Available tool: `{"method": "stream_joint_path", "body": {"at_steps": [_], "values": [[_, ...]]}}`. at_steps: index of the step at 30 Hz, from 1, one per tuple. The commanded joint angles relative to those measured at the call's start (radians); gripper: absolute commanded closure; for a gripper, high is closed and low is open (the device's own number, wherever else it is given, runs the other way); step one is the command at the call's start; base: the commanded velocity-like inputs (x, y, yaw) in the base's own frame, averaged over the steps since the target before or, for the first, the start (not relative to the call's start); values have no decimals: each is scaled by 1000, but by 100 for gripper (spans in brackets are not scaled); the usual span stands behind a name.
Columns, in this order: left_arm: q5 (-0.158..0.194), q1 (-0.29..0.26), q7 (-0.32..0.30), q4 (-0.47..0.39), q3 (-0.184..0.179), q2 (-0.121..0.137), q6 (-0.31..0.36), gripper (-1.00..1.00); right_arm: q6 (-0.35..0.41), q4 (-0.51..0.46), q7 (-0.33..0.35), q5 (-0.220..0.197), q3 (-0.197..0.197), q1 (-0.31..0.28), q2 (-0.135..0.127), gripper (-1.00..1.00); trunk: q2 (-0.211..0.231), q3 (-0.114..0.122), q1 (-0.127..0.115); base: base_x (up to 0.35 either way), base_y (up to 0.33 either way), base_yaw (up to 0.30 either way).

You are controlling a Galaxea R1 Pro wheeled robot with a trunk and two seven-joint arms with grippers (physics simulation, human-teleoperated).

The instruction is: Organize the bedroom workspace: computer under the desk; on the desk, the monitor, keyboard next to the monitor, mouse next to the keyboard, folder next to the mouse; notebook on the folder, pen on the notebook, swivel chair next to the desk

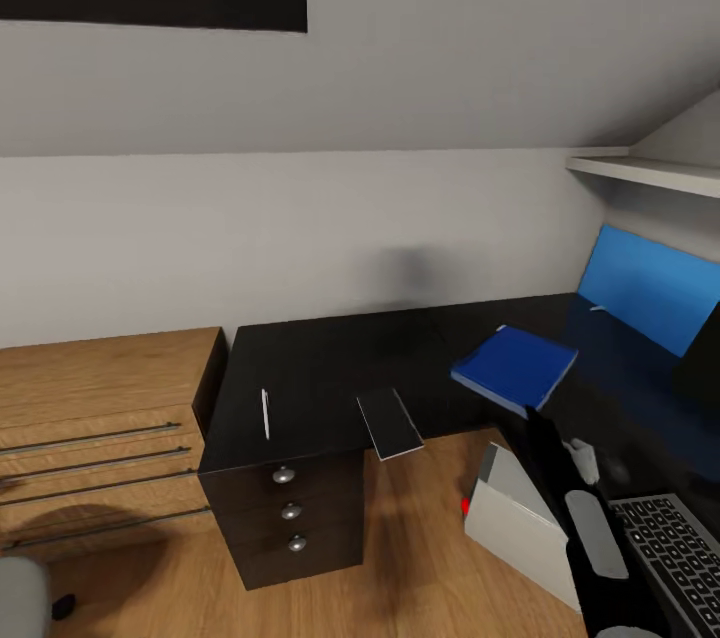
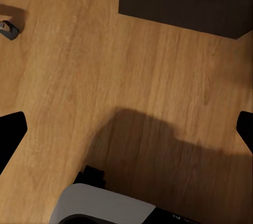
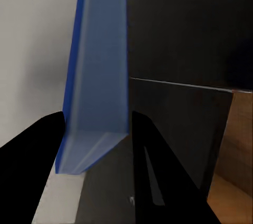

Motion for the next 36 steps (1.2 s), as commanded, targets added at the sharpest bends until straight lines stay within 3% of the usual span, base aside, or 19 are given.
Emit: {"method": "stream_joint_path", "body": {"at_steps": [1,5,6,8,11,16,18,32,36], "values": [[7,-1,8,-1,-8,1,-4,-100,-34,71,1,-6,-5,-59,-5,100,-1,-1,0,0,0,0],[6,-1,7,-1,-8,1,-5,-100,-162,303,-4,0,-5,-219,-32,100,-1,-1,0,0,0,0],[6,-1,7,-1,-8,1,-5,-100,-228,403,-5,-1,-7,-277,-41,100,-1,-1,0,0,0,0],[6,-1,7,-1,-9,1,-5,-100,-310,463,-5,-4,-10,-306,-44,100,-1,-1,0,0,0,0],[7,-1,7,-1,-9,0,-5,-100,-383,493,-2,-10,-18,-319,-39,100,-1,-1,0,0,0,0],[6,-1,7,-1,-11,-13,-5,-100,-420,508,2,-43,-26,-325,15,100,-1,-1,0,0,0,0],[5,-1,6,-1,-12,-14,-5,-100,-422,510,4,-53,-27,-325,23,100,-1,-1,0,0,0,0],[6,-1,4,-1,-11,-23,-4,-100,-430,550,3,-60,-27,-323,21,100,-1,-1,0,0,0,0],[4,-1,4,-1,-12,-30,-3,-100,-474,568,-7,-60,-27,-322,18,100,-1,-1,0,0,0,0]]}}
